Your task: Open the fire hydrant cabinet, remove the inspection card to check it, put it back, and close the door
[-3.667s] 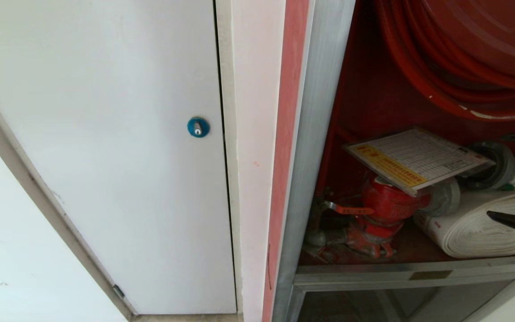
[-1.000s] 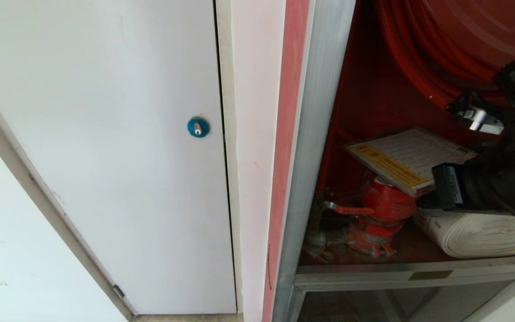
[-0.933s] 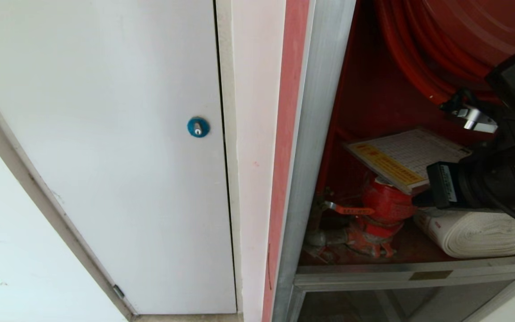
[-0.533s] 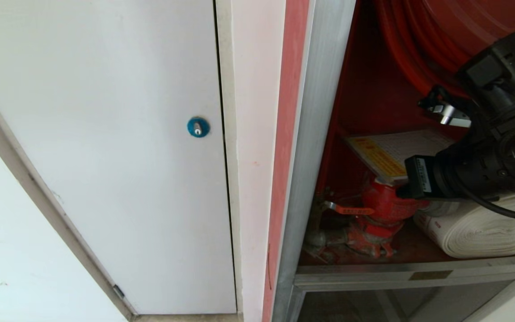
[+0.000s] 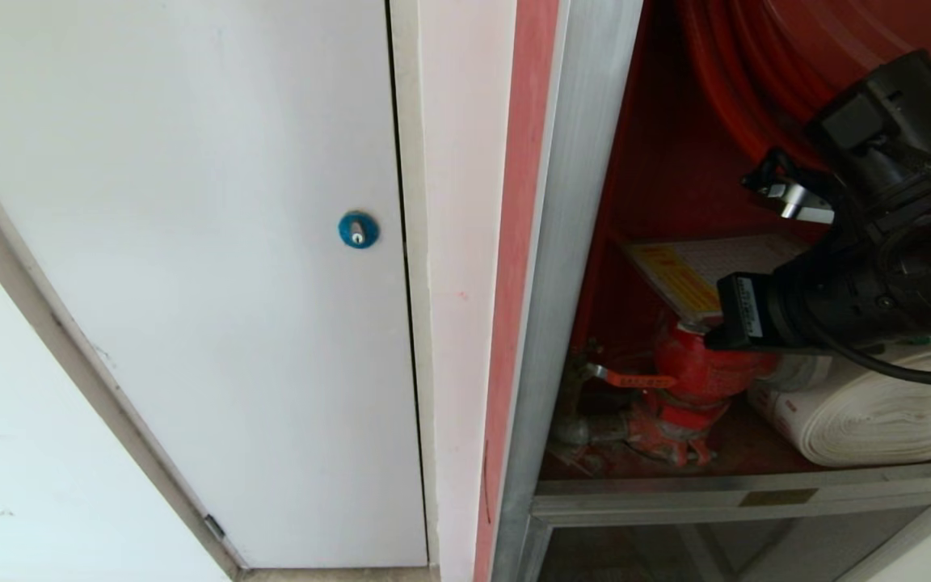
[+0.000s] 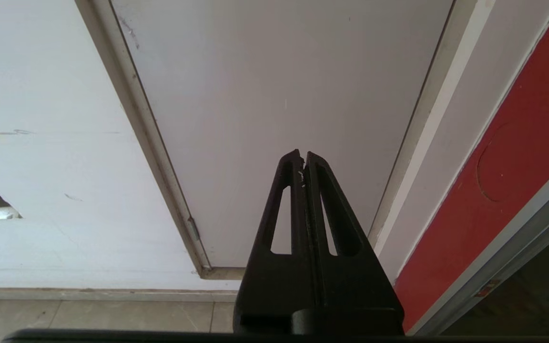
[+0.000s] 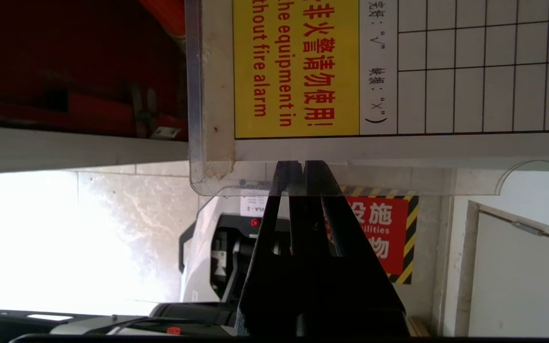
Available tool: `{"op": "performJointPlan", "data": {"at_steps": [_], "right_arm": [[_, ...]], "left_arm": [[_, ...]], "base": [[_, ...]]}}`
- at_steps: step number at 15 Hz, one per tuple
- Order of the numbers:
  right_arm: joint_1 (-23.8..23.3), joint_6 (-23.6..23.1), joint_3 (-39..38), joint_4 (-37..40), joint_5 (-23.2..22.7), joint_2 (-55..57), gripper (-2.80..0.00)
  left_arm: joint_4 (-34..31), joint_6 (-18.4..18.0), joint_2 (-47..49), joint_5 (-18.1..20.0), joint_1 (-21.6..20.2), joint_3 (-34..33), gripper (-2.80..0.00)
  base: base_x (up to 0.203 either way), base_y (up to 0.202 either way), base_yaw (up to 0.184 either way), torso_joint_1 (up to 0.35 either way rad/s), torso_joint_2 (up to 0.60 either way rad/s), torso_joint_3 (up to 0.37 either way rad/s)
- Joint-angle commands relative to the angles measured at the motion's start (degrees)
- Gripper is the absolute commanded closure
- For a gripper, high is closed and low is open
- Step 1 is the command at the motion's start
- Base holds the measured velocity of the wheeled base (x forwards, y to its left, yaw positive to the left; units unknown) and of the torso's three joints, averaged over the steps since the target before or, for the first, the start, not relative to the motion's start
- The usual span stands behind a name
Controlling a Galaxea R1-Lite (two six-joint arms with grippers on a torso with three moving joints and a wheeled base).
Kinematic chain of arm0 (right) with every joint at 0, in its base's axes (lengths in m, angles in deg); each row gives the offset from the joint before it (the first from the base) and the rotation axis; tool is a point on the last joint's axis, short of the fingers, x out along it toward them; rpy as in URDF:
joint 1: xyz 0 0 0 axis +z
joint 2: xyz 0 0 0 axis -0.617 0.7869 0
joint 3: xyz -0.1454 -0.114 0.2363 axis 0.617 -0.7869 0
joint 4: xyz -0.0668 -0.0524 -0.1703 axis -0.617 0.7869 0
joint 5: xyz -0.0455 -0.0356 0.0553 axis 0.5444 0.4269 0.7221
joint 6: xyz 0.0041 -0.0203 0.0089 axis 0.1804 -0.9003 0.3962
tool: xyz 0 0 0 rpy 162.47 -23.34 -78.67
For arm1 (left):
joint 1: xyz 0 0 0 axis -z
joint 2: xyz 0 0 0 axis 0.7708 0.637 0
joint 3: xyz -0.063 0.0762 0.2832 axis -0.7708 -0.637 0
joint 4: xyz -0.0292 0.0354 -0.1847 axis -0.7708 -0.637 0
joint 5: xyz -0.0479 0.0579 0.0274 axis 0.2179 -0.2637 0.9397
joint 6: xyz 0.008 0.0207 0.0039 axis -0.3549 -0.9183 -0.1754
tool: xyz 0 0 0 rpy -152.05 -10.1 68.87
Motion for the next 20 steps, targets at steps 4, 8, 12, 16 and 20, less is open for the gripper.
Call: {"op": "performJointPlan", "data": {"at_steps": [4,8,12,16,20], "right_arm": [[0.0,0.2,1.0,0.3,0.0,0.4,0.00],[0.1,0.3,0.5,0.7,-0.1,-0.4,0.00],[0.6,0.4,-1.4,0.8,-0.2,-1.9,0.00],[2.0,1.2,-3.0,0.8,-0.2,-3.9,0.00],[2.6,2.1,-5.4,0.9,-0.2,-6.8,0.00]], "left_arm": [[0.0,0.0,0.1,0.0,0.0,-0.1,0.00],[0.0,0.0,0.0,0.0,0.0,-0.1,0.00],[0.0,0.0,0.1,0.0,0.0,-0.1,0.00],[0.0,0.0,0.1,0.0,0.0,-0.1,0.00],[0.0,0.0,0.1,0.0,0.0,-0.1,0.00]], "base": [[0.000,0.000,0.000,0.000,0.00,0.000],[0.000,0.000,0.000,0.000,0.00,0.000],[0.000,0.000,0.000,0.000,0.00,0.000],[0.000,0.000,0.000,0.000,0.00,0.000],[0.000,0.000,0.000,0.000,0.00,0.000]]}}
